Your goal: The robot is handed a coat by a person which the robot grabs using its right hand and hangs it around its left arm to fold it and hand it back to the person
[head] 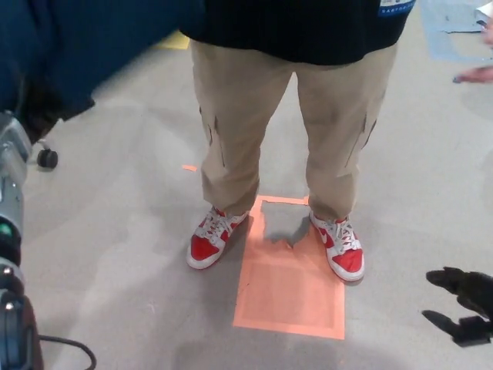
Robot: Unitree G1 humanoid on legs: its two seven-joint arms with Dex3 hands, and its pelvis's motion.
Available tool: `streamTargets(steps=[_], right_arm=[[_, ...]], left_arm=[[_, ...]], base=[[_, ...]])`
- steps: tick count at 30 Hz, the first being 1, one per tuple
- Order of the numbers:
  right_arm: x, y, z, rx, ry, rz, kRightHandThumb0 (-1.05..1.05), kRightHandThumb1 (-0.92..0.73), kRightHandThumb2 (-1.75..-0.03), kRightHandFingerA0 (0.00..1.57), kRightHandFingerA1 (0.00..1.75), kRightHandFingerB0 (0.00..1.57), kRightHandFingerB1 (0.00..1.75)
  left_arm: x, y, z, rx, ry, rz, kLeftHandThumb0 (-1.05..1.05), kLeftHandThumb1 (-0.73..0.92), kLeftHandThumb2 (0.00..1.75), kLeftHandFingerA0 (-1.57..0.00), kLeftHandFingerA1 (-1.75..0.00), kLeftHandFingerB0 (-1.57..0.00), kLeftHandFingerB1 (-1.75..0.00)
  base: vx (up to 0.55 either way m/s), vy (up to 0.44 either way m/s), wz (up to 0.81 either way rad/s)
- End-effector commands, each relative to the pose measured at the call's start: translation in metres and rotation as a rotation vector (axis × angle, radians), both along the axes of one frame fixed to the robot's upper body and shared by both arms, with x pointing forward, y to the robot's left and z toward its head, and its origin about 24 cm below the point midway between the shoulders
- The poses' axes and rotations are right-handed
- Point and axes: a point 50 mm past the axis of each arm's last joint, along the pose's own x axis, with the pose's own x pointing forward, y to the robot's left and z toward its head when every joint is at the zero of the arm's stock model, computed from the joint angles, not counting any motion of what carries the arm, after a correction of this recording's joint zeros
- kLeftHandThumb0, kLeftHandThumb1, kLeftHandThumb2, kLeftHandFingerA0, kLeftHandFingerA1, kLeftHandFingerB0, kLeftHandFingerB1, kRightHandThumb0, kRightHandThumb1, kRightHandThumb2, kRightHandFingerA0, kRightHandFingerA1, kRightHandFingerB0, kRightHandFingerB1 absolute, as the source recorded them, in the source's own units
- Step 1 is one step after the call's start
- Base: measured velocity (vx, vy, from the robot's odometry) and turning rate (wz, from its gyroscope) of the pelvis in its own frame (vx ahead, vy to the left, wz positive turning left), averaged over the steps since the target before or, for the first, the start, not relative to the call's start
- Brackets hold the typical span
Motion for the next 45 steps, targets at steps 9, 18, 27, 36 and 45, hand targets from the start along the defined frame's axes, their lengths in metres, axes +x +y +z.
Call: streamTargets(steps=[9, 18, 27, 36, 45], right_arm=[[-0.021, -0.023, -0.018, -0.036, -0.071, -0.244, -0.69, -0.67, -0.99, 0.02, 0.39, 0.07, 0.35], [-0.036, -0.028, -0.03, -0.033, -0.052, -0.274, -0.33, -0.58, -1.11, 0.0, 0.47, 0.0, 0.46], [-0.07, -0.03, -0.056, -0.09, 0.09, -0.224, -0.35, -0.54, -1.1, 0.01, 0.46, 0.0, 0.46], [-0.092, -0.031, -0.068, -0.096, 0.134, -0.206, -0.7, -0.91, -0.68, 0.24, 0.32, 0.14, 0.26], [-0.086, -0.028, -0.067, -0.089, 0.129, -0.206, -0.73, -0.77, -0.93, 0.18, 0.41, 0.12, 0.37]], left_arm=[[-0.052, 0.029, -0.087, -0.03, 0.212, 0.022, -0.54, 0.74, 0.61, -0.38, -0.38, -0.29, -0.33], [-0.122, 0.052, -0.166, -0.067, 0.432, 0.171, -0.51, 0.79, 0.63, -0.29, -0.39, -0.25, -0.34], [-0.197, 0.074, -0.208, 0.079, 0.643, 0.186, -0.53, 0.82, 0.64, -0.29, -0.35, -0.25, -0.34], [-0.227, 0.077, -0.226, 0.311, 0.808, 0.164, -0.59, 0.92, 0.68, -0.2, -0.31, -0.18, -0.3], [-0.224, 0.083, -0.224, 0.295, 0.828, 0.207, -0.33, 0.63, 1.14, 0.0, -0.48, 0.0, -0.47]], base=[[0.0, 0.0, 0.0], [0.0, 0.0, 0.0], [0.0, 0.0, 0.0], [0.0, 0.0, 0.0], [0.0, 0.0, 0.0]])
